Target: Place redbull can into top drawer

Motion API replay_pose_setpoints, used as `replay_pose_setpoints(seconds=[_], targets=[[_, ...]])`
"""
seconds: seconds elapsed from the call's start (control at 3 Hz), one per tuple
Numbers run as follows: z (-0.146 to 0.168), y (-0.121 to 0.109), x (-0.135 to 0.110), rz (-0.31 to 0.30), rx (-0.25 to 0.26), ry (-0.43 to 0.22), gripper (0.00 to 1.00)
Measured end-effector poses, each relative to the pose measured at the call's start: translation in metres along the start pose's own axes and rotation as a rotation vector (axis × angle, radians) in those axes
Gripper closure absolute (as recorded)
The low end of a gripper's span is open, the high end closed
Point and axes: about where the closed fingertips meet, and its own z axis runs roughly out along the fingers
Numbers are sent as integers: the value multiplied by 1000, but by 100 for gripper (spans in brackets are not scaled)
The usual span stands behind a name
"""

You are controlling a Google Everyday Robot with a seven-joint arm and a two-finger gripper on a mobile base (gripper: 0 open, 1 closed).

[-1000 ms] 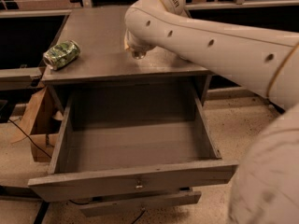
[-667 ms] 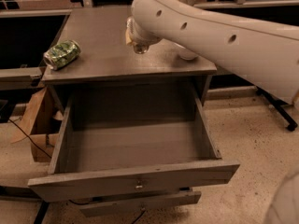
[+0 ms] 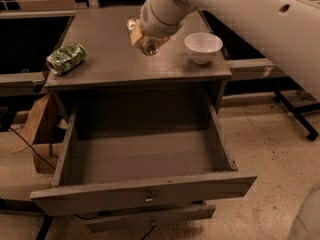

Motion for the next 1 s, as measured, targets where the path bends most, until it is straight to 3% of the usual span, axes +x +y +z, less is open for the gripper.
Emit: replay_pose_setpoints(seconds=[0.33, 1.0], targets=[[-8, 4, 19, -92, -19, 91, 100], [-3, 9, 27, -113, -41, 94, 100]])
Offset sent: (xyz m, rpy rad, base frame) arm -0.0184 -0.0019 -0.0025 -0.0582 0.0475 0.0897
